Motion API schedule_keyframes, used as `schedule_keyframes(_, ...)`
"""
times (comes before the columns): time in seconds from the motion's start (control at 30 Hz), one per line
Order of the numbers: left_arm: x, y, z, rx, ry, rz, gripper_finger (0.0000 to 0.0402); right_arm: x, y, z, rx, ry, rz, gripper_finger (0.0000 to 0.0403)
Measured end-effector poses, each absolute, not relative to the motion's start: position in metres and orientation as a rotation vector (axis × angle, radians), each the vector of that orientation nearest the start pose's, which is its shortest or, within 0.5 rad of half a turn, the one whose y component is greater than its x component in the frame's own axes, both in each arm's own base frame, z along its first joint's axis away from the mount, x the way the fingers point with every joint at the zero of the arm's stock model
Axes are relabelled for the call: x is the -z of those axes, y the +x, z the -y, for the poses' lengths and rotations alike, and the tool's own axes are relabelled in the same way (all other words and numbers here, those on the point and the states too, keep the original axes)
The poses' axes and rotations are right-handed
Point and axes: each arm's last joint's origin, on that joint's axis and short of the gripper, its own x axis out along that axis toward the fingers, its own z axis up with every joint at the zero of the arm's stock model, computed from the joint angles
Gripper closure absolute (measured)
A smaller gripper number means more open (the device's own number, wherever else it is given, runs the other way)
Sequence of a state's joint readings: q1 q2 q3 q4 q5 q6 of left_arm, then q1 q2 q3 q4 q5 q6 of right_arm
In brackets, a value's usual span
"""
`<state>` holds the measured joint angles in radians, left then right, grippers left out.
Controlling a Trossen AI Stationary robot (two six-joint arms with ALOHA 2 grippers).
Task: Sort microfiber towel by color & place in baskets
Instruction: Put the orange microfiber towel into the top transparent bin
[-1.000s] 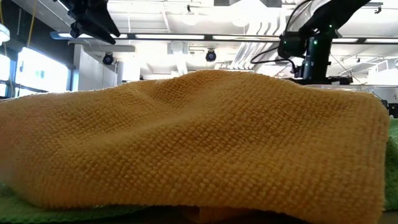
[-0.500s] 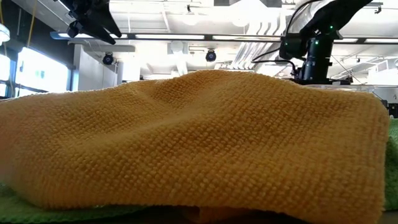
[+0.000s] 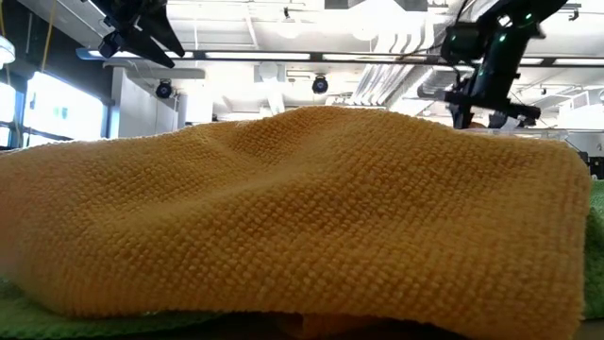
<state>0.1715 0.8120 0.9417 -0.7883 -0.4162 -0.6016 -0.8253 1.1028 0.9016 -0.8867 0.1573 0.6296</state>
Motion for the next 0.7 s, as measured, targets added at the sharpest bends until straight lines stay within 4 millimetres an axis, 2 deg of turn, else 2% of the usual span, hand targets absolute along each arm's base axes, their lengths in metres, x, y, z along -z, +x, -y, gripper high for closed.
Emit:
schedule_keyframes(0.17, -0.329, 0.144, -0.037, -0.749, -0.496, -0.465, 0.0253, -0.281, 0.121, 0.137, 1.189, 0.866, -0.653, 0.0153)
schedule_keyframes(0.27, -0.329, 0.144, -0.037, -0.749, -0.496, -0.465, 0.0253, -0.287, 0.116, 0.133, 1.140, 0.767, -0.673, 0.0156)
schedule_keyframes(0.37, -0.329, 0.144, -0.037, -0.749, -0.497, -0.465, 0.0253, -0.288, 0.115, 0.131, 1.080, 0.638, -0.738, 0.0177)
schedule_keyframes(0.47, -0.329, 0.144, -0.037, -0.748, -0.497, -0.464, 0.0253, -0.288, 0.116, 0.132, 1.053, 0.579, -0.761, 0.0225)
schedule_keyframes(0.63, -0.329, 0.144, -0.037, -0.750, -0.506, -0.461, 0.0253, -0.291, 0.118, 0.134, 1.020, 0.492, -0.768, 0.0360)
schedule_keyframes(0.7, -0.329, 0.144, -0.037, -0.752, -0.510, -0.460, 0.0253, -0.292, 0.118, 0.136, 1.011, 0.437, -0.770, 0.0390)
